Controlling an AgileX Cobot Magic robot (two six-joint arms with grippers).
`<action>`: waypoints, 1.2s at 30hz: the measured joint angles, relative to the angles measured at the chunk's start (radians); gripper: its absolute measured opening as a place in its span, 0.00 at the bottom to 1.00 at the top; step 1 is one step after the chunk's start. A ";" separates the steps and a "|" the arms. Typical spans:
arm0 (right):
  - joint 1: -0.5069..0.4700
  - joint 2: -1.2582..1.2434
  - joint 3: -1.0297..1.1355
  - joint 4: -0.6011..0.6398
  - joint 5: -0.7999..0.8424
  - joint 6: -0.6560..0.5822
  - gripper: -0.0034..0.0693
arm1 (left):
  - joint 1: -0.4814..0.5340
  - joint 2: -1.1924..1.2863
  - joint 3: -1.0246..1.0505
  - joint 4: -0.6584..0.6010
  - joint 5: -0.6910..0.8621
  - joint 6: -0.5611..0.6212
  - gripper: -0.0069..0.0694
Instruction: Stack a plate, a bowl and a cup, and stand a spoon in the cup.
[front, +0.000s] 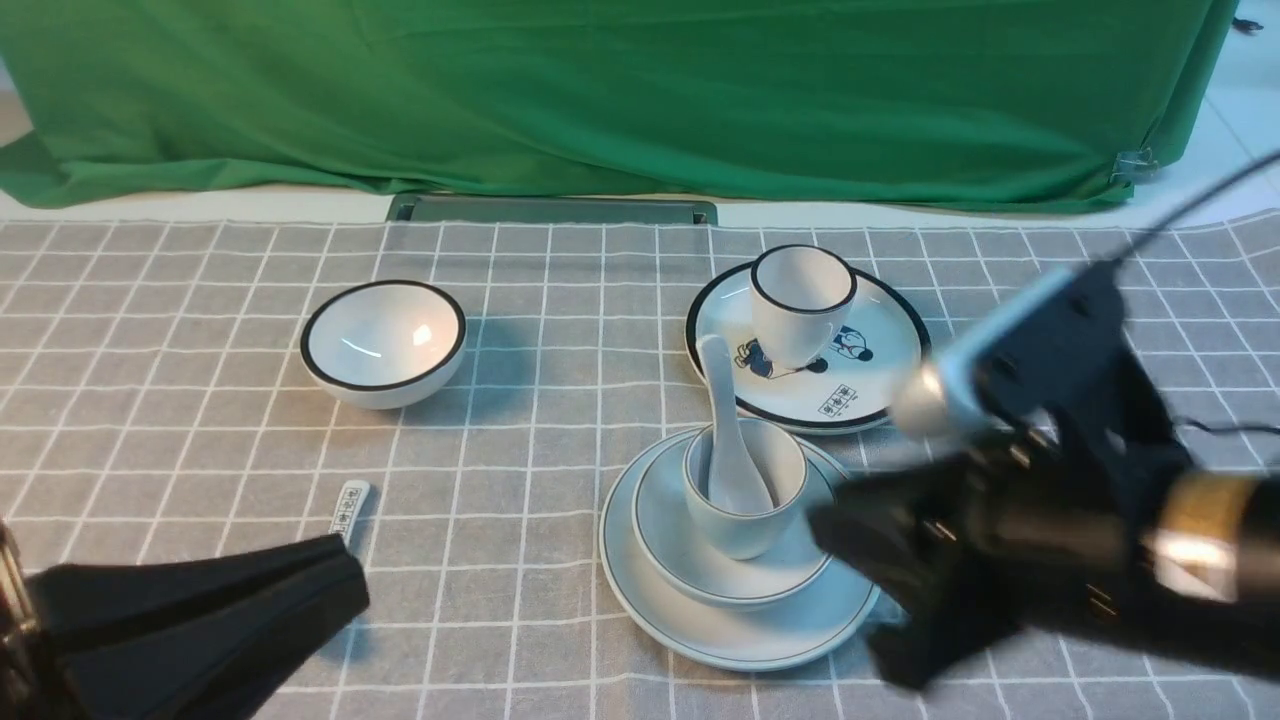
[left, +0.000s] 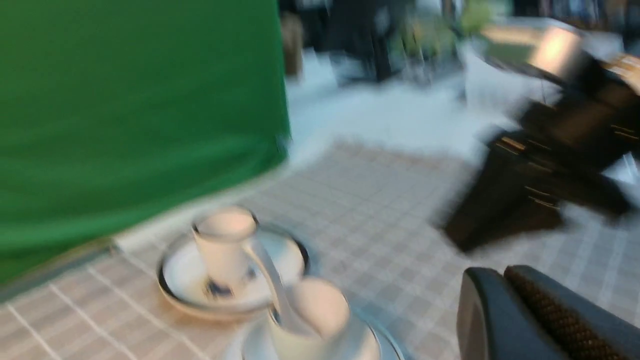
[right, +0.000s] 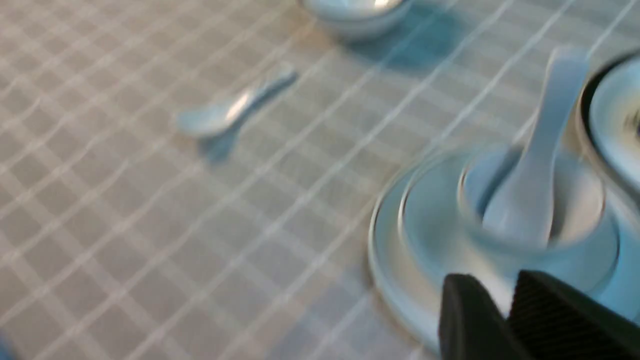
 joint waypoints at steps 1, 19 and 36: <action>0.000 -0.030 0.000 0.000 0.051 0.005 0.19 | 0.000 -0.003 0.027 -0.001 -0.047 0.000 0.10; 0.000 -0.229 0.000 -0.001 0.302 0.043 0.14 | 0.000 -0.010 0.308 0.053 -0.171 0.001 0.11; -0.525 -0.807 0.482 -0.086 -0.003 -0.132 0.07 | 0.000 -0.010 0.308 0.056 -0.115 0.003 0.11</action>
